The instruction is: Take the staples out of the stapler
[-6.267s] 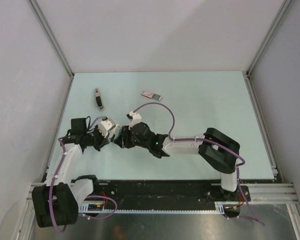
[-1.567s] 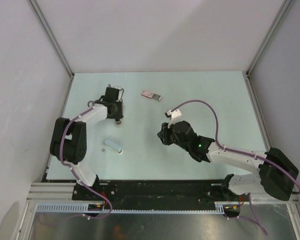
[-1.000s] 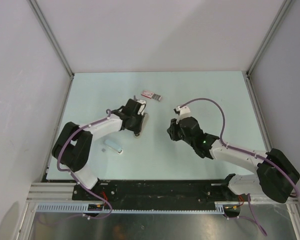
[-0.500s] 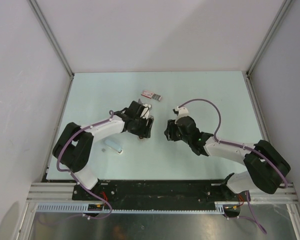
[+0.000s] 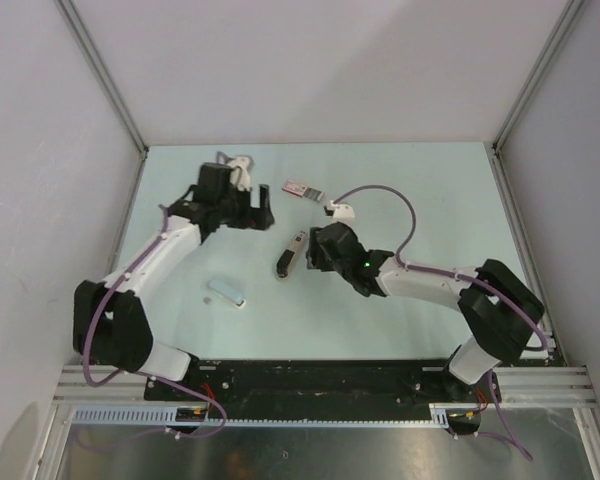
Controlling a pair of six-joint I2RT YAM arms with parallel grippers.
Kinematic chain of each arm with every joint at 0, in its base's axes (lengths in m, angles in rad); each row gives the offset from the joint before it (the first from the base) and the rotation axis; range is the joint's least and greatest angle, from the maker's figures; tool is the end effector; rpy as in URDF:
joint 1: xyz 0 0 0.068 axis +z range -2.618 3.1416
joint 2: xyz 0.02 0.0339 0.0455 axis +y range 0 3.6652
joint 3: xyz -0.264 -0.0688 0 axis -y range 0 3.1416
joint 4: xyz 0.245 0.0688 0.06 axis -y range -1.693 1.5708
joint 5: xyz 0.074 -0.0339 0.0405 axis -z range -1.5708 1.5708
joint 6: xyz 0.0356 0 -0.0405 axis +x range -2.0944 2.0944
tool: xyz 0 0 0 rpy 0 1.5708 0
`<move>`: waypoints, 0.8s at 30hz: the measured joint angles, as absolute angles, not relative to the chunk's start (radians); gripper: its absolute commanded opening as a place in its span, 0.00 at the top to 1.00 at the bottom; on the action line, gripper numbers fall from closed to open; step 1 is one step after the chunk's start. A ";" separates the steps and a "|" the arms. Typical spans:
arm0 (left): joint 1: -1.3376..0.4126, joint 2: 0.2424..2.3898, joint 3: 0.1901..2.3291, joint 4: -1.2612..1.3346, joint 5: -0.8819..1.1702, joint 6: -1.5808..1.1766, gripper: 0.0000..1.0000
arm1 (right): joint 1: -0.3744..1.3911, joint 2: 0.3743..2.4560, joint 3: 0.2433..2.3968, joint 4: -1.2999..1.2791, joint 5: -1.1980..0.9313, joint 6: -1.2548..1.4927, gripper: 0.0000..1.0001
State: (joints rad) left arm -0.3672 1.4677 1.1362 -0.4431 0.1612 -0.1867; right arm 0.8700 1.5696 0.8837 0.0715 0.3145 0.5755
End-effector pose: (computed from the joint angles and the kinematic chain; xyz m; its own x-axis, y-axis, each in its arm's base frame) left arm 0.2985 -0.1209 0.2768 -0.7271 0.0834 -0.6814 0.3322 0.9114 -0.2430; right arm 0.2247 0.2493 0.2066 -0.6187 0.0692 -0.7826 -0.2707 0.9163 0.2951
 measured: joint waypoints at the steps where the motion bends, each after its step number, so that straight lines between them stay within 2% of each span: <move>1: -0.328 1.452 1.145 -0.442 0.163 -0.183 0.01 | 0.887 1.591 0.931 0.036 0.344 0.588 0.41; 8: -0.142 1.415 1.129 -0.438 0.170 -0.165 0.00 | 0.994 1.773 1.258 -0.137 0.461 0.669 0.40; 14: -0.135 1.396 1.065 -0.460 0.169 -0.131 0.01 | 1.047 1.897 1.433 -0.315 0.549 0.762 0.36; 20: -0.130 1.349 1.034 -0.471 0.165 -0.110 0.01 | 1.068 2.113 1.742 -0.553 0.628 0.850 0.35; 24: -0.130 1.306 1.019 -0.474 0.164 -0.103 0.00 | 1.075 2.154 1.790 -0.638 0.655 0.884 0.35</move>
